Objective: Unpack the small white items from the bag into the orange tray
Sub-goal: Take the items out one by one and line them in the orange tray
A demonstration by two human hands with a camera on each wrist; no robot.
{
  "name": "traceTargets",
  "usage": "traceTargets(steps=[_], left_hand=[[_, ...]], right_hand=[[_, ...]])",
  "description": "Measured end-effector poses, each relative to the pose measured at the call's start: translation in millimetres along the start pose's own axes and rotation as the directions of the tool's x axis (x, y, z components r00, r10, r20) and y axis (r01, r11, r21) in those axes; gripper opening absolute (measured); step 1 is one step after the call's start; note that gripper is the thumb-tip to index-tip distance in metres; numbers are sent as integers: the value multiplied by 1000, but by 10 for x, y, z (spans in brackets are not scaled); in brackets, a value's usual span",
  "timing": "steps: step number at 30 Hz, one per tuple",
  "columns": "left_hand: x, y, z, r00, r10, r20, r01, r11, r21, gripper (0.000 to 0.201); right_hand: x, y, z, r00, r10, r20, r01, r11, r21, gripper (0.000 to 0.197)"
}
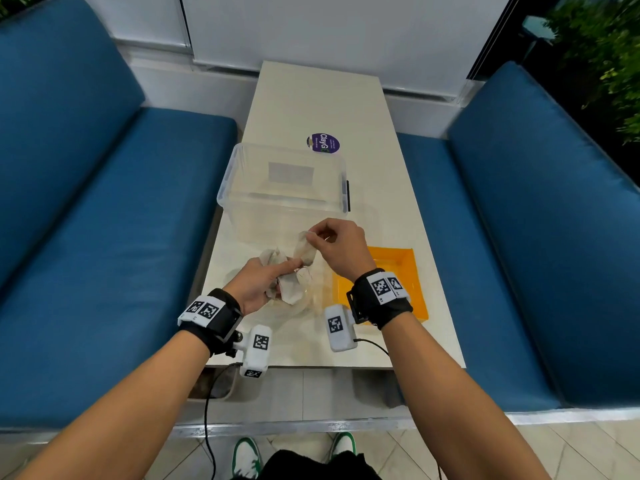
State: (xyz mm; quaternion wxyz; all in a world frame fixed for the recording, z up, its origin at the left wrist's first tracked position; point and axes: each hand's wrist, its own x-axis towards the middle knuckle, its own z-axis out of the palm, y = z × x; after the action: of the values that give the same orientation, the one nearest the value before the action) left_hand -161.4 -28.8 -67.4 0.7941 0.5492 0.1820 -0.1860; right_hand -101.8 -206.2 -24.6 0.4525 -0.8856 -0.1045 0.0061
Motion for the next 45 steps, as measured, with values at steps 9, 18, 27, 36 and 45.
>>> traceTargets(steps=[9, 18, 27, 36, 45], left_hand=[[155, -159, 26, 986, -24, -167, 30, 999, 36, 30], [197, -179, 58, 960, -41, -276, 45, 999, 10, 45], [150, -99, 137, 950, -46, -309, 35, 998, -43, 44], [125, -29, 137, 962, -53, -267, 45, 998, -33, 39], [122, -32, 149, 968, -73, -240, 74, 997, -4, 38]], right_hand=[[190, 638, -391, 998, 44, 35, -35, 976, -214, 5], [345, 1126, -260, 946, 210, 246, -71, 877, -475, 5], [443, 1235, -111, 963, 209, 168, -91, 844, -529, 21], [405, 1246, -385, 940, 316, 125, -121, 655, -746, 16], [350, 1241, -469, 933, 348, 86, -144, 584, -799, 22]])
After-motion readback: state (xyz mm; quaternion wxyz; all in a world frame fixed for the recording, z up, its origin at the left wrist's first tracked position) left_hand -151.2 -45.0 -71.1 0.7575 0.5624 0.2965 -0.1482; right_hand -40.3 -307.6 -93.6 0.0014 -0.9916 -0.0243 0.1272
